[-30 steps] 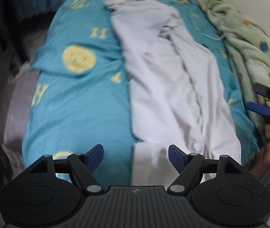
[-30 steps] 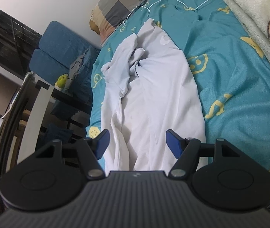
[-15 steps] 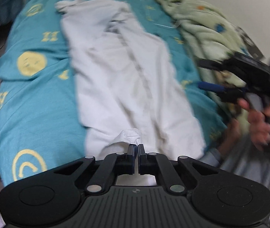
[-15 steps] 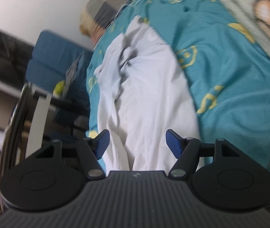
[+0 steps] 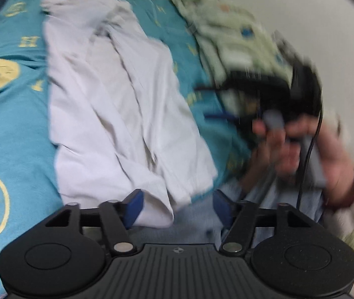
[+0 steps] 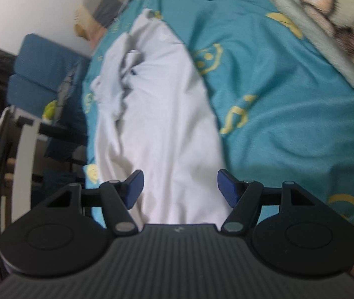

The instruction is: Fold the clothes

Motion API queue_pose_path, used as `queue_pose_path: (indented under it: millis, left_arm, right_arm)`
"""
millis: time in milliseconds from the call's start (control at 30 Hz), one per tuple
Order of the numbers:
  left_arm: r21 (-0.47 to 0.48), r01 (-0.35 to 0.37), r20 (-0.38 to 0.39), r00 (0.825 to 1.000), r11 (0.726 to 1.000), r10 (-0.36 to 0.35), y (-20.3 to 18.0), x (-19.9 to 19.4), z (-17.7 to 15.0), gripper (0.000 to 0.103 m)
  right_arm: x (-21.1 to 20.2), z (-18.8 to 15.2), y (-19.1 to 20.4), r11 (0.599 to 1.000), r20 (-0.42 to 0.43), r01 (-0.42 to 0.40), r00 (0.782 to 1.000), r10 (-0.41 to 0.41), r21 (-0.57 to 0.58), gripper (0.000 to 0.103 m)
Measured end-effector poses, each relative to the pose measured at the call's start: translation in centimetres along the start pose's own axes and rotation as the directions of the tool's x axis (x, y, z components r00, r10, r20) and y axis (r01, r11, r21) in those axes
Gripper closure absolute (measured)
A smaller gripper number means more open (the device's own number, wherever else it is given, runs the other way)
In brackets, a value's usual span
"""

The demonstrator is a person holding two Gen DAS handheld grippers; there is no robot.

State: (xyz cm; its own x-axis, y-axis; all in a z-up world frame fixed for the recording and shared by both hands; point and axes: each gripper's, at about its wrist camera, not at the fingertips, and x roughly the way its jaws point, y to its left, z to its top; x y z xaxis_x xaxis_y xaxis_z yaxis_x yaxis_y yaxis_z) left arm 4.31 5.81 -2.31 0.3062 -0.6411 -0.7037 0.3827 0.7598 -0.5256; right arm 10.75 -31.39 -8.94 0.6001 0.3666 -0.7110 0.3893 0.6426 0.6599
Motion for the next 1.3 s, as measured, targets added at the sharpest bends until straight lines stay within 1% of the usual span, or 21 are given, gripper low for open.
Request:
queue_pose_path:
  millis: [67, 100, 167, 233, 267, 300, 400, 467, 567, 633, 733, 900, 1000, 1033, 1100, 1133, 1167, 1200, 1233, 1267, 1300]
  left_arm:
    - [-0.079, 0.016, 0.062, 0.998, 0.997, -0.011, 1.6, -1.0, 0.5, 0.022]
    - [-0.12, 0.0, 0.077, 0.997, 0.993, 0.009, 2.5, -1.0, 0.7, 0.022]
    - [-0.204, -0.087, 0.065, 0.993, 0.975, 0.102, 4.8, -0.2, 1.2, 0.022]
    - [-0.286, -0.173, 0.045, 0.98, 0.943, 0.194, 7.0, 0.6, 1.7, 0.023]
    - [-0.316, -0.189, 0.029, 0.977, 0.93, 0.209, 8.0, 1.1, 1.9, 0.023]
    - [-0.329, -0.182, 0.012, 0.98, 0.927, 0.197, 8.5, 1.6, 2.1, 0.023]
    - [-0.333, -0.18, -0.055, 0.984, 0.925, 0.172, 8.8, 3.1, 2.1, 0.023]
    - [-0.322, -0.168, -0.102, 0.985, 0.932, 0.142, 8.6, 4.0, 1.6, 0.023]
    - [-0.309, -0.126, -0.133, 0.987, 0.943, 0.088, 8.3, 4.6, 1.1, 0.023]
    - [-0.314, -0.108, -0.158, 0.986, 0.943, 0.06, 8.3, 4.9, 0.8, 0.023]
    - [-0.3, -0.112, -0.193, 0.98, 0.947, 0.055, 8.0, 5.3, 0.3, 0.022]
    - [-0.237, -0.117, -0.253, 0.966, 0.964, 0.055, 6.9, 6.1, -0.4, 0.019]
    - [-0.225, -0.12, -0.262, 0.963, 0.967, 0.059, 6.7, 6.3, -0.4, 0.019]
    - [-0.219, -0.122, -0.263, 0.963, 0.968, 0.062, 6.6, 6.3, -0.4, 0.021]
    - [-0.199, -0.127, -0.269, 0.961, 0.972, 0.071, 6.3, 6.3, -0.6, 0.03]
    - [-0.185, -0.12, -0.274, 0.96, 0.975, 0.066, 6.0, 6.3, -0.6, 0.037]
    - [-0.17, -0.102, -0.282, 0.958, 0.98, 0.051, 5.7, 6.4, -0.8, 0.052]
    - [-0.157, -0.1, -0.288, 0.956, 0.983, 0.051, 5.4, 6.4, -1.0, 0.064]
    - [-0.144, -0.112, -0.293, 0.954, 0.983, 0.065, 5.2, 6.5, -1.1, 0.085]
    - [-0.138, -0.116, -0.292, 0.954, 0.984, 0.072, 5.1, 6.5, -1.3, 0.088]
    - [-0.144, -0.108, -0.278, 0.958, 0.984, 0.065, 5.1, 6.2, -1.2, 0.089]
  right_arm:
    - [0.6, -0.1, -0.4, 1.0, -0.016, 0.023, 1.0, -0.023, 0.017, 0.035]
    - [0.9, -0.2, -0.5, 0.999, -0.025, 0.034, 0.999, -0.033, 0.023, 0.035]
    - [1.4, -0.4, -0.5, 0.998, -0.045, 0.058, 0.997, -0.057, 0.02, 0.035]
    - [1.9, -0.7, -0.4, 0.997, -0.073, 0.071, 0.995, -0.07, 0.013, 0.035]
    - [2.0, -0.9, -0.3, 0.998, -0.084, 0.069, 0.994, -0.068, 0.004, 0.035]
    - [2.1, -1.1, -0.1, 0.998, -0.093, 0.069, 0.993, -0.07, -0.009, 0.035]
    - [2.7, -1.7, 0.5, 0.996, -0.126, 0.08, 0.988, -0.084, -0.041, 0.035]
    - [3.1, -2.0, 0.4, 0.996, -0.153, 0.088, 0.984, -0.091, -0.03, 0.035]
    - [3.7, -2.7, 0.4, 0.995, -0.189, 0.095, 0.977, -0.097, -0.023, 0.035]
    - [3.9, -3.1, 0.8, 0.993, -0.201, 0.105, 0.973, -0.114, -0.052, 0.035]
    - [4.0, -3.6, 1.2, 0.992, -0.224, 0.099, 0.968, -0.114, -0.078, 0.035]
    - [4.2, -4.5, 1.8, 0.991, -0.261, 0.081, 0.959, -0.106, -0.103, 0.035]
    - [4.5, -5.0, 2.3, 0.986, -0.271, 0.087, 0.955, -0.124, -0.145, 0.035]
    - [4.5, -5.2, 2.4, 0.983, -0.267, 0.093, 0.954, -0.134, -0.16, 0.036]
    - [4.4, -5.4, 2.8, 0.976, -0.257, 0.103, 0.955, -0.15, -0.19, 0.048]
    - [4.3, -5.4, 2.9, 0.974, -0.251, 0.109, 0.955, -0.158, -0.201, 0.06]
    - [4.2, -5.4, 2.9, 0.972, -0.246, 0.113, 0.955, -0.163, -0.207, 0.077]
    - [4.0, -5.4, 2.9, 0.971, -0.24, 0.114, 0.957, -0.164, -0.208, 0.083]
    - [3.8, -5.4, 2.9, 0.971, -0.236, 0.11, 0.959, -0.16, -0.212, 0.088]
    - [3.6, -5.3, 3.1, 0.969, -0.233, 0.103, 0.96, -0.156, -0.224, 0.091]
    - [3.5, -5.3, 3.2, 0.967, -0.231, 0.095, 0.961, -0.151, -0.235, 0.093]
